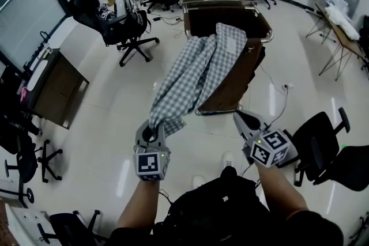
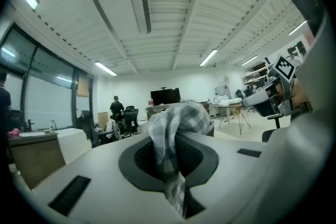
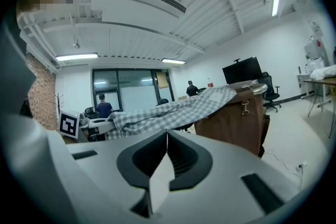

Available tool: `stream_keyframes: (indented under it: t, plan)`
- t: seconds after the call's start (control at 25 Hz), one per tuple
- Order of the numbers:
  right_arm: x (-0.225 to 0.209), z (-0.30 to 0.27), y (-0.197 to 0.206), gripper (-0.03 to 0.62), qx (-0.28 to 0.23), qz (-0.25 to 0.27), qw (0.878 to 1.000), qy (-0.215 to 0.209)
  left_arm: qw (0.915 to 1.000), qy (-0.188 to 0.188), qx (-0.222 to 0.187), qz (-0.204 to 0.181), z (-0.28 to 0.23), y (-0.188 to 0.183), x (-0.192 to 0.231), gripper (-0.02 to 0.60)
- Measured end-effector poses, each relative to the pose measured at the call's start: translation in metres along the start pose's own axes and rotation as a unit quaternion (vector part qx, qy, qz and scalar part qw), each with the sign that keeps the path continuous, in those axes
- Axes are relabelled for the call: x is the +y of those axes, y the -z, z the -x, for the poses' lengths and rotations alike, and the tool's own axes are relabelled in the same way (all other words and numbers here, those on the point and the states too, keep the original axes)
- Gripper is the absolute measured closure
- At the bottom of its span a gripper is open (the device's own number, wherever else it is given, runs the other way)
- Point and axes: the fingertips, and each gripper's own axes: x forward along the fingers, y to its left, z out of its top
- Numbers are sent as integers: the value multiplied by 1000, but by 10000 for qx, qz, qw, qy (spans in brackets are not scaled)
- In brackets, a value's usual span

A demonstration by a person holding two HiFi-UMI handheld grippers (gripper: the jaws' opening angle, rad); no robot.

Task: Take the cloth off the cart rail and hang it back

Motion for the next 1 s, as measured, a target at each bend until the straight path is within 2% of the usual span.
stream_keyframes:
  t: [0.28, 0.52, 0.6, 0.8, 1.0]
  plan:
    - [46, -31, -5, 574, 29, 138, 9981, -598, 9950, -974, 143, 190, 65, 17, 63, 560]
    - [92, -62, -5, 574, 50, 227, 9942, -1046, 9918, -1253, 67, 242, 89, 14, 88, 560]
    - [102, -66, -6, 574, 60, 260, 9933, -1122, 9923, -1189, 108, 338, 91, 14, 92, 560]
    - [103, -65, -10, 574, 2, 285, 9941, -1044, 9977, -634, 147, 163, 75, 11, 67, 560]
    - [95, -54, -10, 574, -10, 344, 9957, -856, 9996, -256, -43, 122, 65, -4, 41, 560]
